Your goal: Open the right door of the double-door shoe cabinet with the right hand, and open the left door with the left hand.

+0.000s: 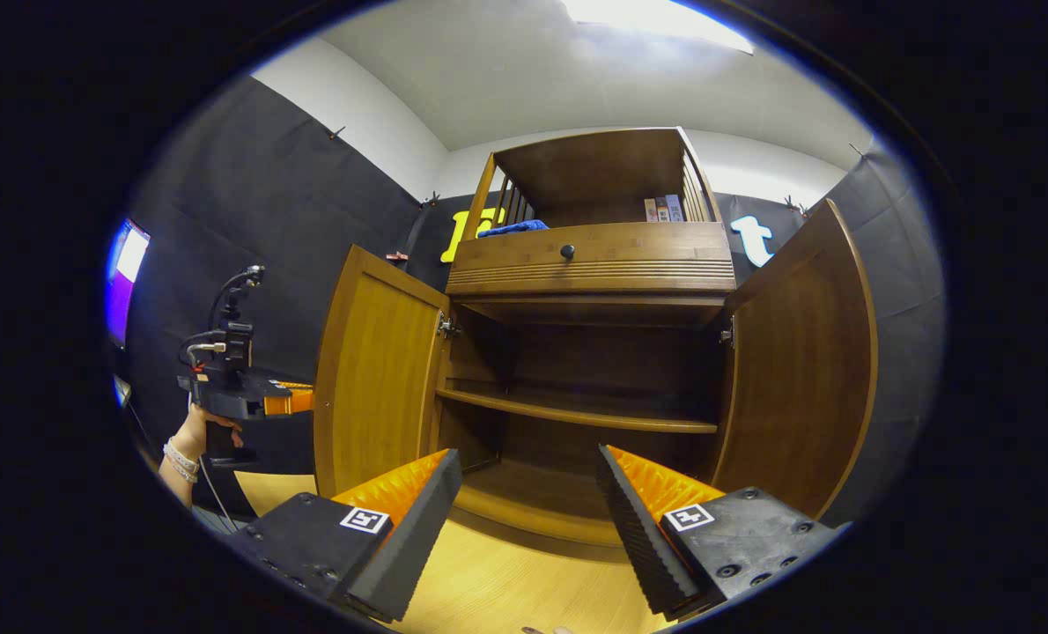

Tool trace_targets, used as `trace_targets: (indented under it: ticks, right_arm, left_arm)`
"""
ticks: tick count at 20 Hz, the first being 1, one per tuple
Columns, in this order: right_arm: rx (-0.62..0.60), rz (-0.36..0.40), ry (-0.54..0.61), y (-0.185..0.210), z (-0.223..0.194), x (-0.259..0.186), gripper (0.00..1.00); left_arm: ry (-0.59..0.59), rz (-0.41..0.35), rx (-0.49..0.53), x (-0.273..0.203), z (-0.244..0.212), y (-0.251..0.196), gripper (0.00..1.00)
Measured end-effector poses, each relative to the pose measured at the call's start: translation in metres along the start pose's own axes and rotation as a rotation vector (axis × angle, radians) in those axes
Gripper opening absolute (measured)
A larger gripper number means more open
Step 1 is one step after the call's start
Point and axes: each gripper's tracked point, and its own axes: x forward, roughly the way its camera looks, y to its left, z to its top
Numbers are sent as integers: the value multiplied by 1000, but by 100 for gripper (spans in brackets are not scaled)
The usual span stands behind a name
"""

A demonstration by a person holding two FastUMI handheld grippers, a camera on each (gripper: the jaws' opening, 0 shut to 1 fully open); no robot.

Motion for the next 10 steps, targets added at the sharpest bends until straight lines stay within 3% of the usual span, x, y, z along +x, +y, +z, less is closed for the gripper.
trace_targets:
  ticks: [5,10]
  right_arm:
    - [7,-39,13,-8,-2,3,97]
    - [-18,-147,10,-31,1,-5,99]
  left_arm:
    - [-11,42,34,-37,21,-8,5]
    - [-20,-53,8,-71,40,-74,5]
